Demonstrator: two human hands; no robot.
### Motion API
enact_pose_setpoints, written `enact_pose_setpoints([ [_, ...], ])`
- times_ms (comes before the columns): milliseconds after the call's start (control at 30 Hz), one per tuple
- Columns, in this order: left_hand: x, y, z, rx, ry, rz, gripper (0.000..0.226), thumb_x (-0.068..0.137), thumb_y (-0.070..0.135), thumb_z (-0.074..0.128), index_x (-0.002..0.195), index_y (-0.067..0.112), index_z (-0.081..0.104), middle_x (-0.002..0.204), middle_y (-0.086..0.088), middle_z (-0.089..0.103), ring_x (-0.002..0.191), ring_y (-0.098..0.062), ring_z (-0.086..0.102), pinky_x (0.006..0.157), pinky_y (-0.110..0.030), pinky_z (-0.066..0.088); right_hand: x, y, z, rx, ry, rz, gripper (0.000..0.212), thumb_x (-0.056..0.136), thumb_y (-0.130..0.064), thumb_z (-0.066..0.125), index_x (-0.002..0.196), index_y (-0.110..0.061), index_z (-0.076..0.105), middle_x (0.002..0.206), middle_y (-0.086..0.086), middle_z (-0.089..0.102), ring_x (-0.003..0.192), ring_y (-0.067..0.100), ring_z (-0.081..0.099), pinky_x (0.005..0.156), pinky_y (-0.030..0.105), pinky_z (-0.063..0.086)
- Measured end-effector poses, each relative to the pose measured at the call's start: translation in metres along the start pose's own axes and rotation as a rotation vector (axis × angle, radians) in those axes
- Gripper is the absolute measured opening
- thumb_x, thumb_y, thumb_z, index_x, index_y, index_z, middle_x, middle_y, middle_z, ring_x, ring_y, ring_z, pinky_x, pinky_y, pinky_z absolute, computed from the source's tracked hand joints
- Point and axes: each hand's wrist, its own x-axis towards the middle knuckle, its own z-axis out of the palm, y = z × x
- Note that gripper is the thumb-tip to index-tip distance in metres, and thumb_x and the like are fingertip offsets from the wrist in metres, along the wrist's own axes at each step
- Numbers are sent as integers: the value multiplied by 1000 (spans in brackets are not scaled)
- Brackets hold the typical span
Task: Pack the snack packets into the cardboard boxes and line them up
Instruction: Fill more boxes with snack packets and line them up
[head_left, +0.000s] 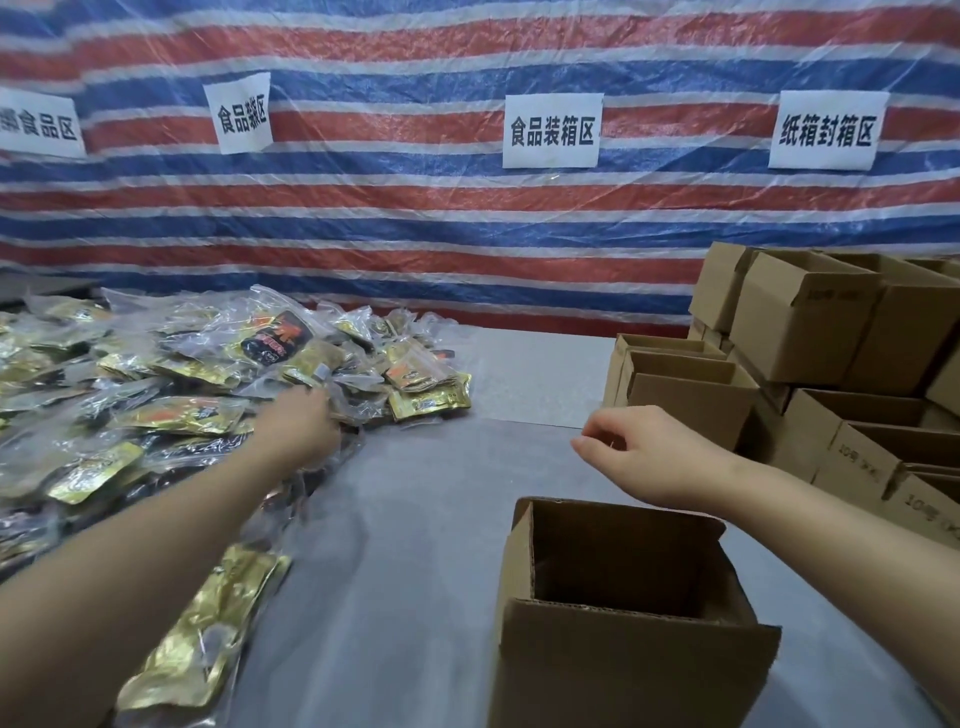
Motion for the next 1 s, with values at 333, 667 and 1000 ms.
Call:
enact_pose_setpoints([
  [333,42,-79,35,395,-125,-77,67,100,60,25,155,23,25,163,-6,21,150,-30,16,120,-56,15,12,13,9,-107,-231,43,50,99,-61,42,102,-18,69,94,3,69,85,19,66,81,40,56],
  [667,32,-76,9,-16,377,6,30,102,18,38,96,17,68,97,-11,67,79,-27,60,67,-38,50,5,7,9,-87,-212,51,49,100,-60,42,99,-19,69,91,4,69,84,20,67,81,41,57],
  [1000,9,-26,35,-107,218,168,34,101,45,41,104,16,58,91,-3,65,79,-23,63,62,-34,52,6,1,15,-42,-220,56,50,101,-57,42,96,-15,69,94,10,70,87,26,68,82,43,56],
])
